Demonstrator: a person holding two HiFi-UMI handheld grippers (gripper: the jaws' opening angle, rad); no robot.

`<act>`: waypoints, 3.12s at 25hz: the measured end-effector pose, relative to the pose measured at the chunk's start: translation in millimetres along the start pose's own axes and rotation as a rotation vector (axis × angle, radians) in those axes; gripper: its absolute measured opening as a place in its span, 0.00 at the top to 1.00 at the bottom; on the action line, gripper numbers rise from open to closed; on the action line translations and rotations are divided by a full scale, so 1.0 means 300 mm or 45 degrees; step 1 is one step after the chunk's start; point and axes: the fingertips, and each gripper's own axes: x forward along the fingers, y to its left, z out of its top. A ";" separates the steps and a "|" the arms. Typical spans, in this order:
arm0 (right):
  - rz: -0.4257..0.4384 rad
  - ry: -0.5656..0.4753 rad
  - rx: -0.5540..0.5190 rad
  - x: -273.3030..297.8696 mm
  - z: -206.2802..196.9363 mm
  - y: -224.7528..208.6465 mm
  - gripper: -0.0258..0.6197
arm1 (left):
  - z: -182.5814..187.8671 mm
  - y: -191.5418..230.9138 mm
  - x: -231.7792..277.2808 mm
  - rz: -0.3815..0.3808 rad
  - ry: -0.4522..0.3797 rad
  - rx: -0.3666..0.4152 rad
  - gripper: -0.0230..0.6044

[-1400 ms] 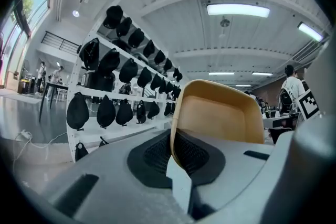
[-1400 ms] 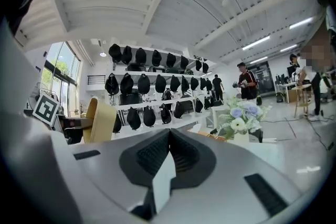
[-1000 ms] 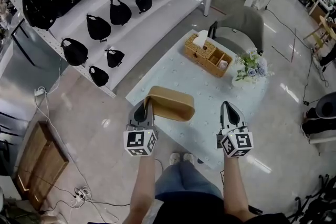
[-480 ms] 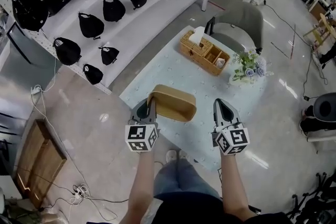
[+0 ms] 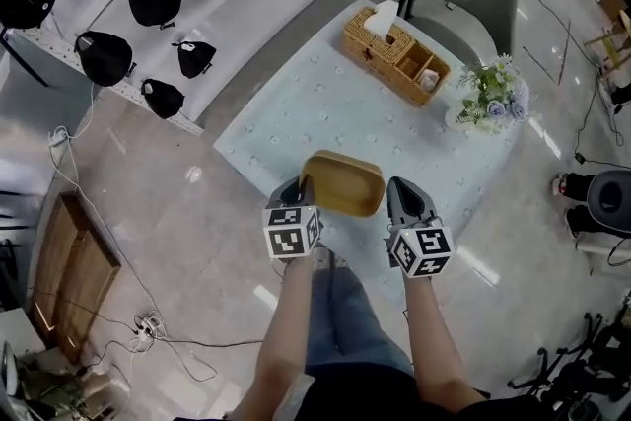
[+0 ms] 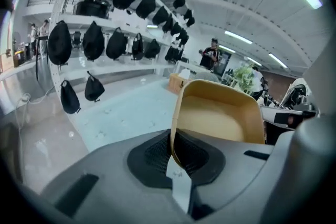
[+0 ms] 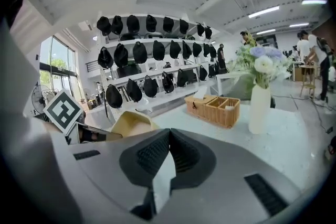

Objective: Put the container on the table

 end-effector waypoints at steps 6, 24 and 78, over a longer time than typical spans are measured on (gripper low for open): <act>-0.032 0.117 0.061 0.080 -0.163 -0.038 0.96 | -0.168 0.043 0.128 0.067 0.196 -0.098 0.94; -0.088 0.269 0.114 0.198 -0.285 -0.165 0.96 | -0.269 -0.008 0.260 0.019 0.401 -0.135 0.89; -0.129 -0.594 -0.135 -0.357 0.598 0.027 0.96 | 0.686 -0.265 -0.577 -0.292 -0.916 0.458 0.95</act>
